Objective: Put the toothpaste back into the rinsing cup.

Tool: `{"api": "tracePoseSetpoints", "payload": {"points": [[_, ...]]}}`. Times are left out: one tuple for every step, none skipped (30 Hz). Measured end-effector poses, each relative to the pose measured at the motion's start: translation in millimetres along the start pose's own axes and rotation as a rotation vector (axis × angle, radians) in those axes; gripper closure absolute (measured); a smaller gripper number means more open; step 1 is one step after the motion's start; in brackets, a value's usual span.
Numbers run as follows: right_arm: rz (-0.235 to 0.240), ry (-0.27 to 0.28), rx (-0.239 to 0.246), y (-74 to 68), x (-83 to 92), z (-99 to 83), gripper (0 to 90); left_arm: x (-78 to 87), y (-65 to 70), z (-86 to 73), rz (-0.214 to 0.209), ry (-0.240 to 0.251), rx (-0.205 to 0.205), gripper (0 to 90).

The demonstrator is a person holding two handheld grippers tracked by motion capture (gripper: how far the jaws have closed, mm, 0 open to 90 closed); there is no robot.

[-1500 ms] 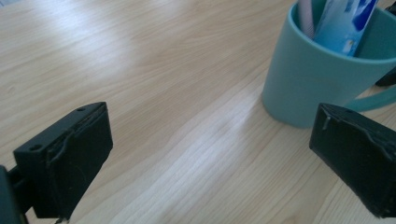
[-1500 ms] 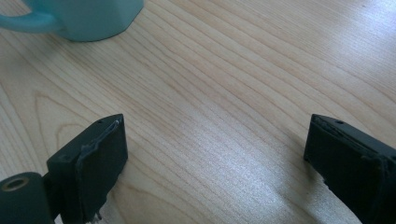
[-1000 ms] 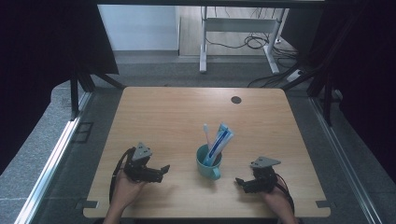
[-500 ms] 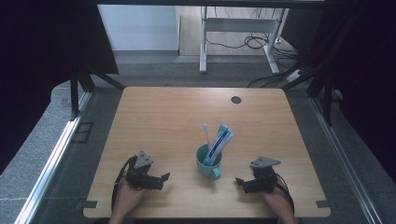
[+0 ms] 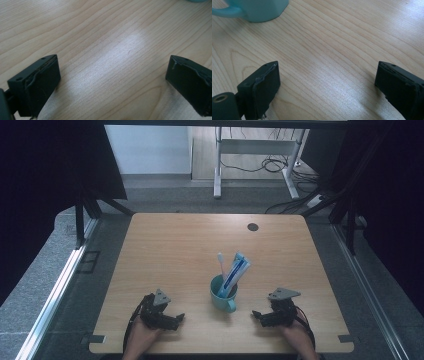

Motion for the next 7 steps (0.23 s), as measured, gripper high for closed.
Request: {"api": "tracePoseSetpoints", "payload": {"points": [[0.001, 0.0, 0.0, -0.1, -0.1, 0.0, 6.0, -0.2, 0.0, 0.1, 0.001, 0.0, 0.003, 0.0], [0.001, 0.0, 0.0, -0.1, 0.0, 0.0, 5.9, -0.1, -0.3, 0.0, 0.003, -0.001, 0.005, 0.0], [0.0, 0.0, 0.0, 0.0, 0.0, 0.0, 5.9, -0.2, -0.3, -0.1, 0.005, -0.002, 0.009, 0.0], [0.0, 0.0, 0.0, 0.0, 0.0, 0.0, 5.9, -0.2, -0.4, -0.2, 0.006, -0.002, 0.01, 0.0], [0.0, 0.0, 0.0, 0.0, 0.0, -0.1, 5.9, -0.2, -0.4, -0.2, 0.007, -0.002, 0.011, 0.0], [0.0, 0.0, 0.0, 0.0, 0.0, -0.1, 5.9, -0.2, -0.5, -0.2, 0.008, -0.002, 0.012, 0.0], [0.0, 0.0, 0.0, 0.0, 0.0, -0.1, 5.9, -0.2, -0.5, -0.2, 0.008, -0.002, 0.013, 0.0]]}}
Point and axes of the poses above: each handheld gripper's, and its own axes: x roughly backward along the jaws, z roughly out of its top, y roughly to its right, the point moved 9 cm from there along -x, roughly forward along the jaws, and after that the axes turned 7 degrees about -x, right-handed, at the moved point
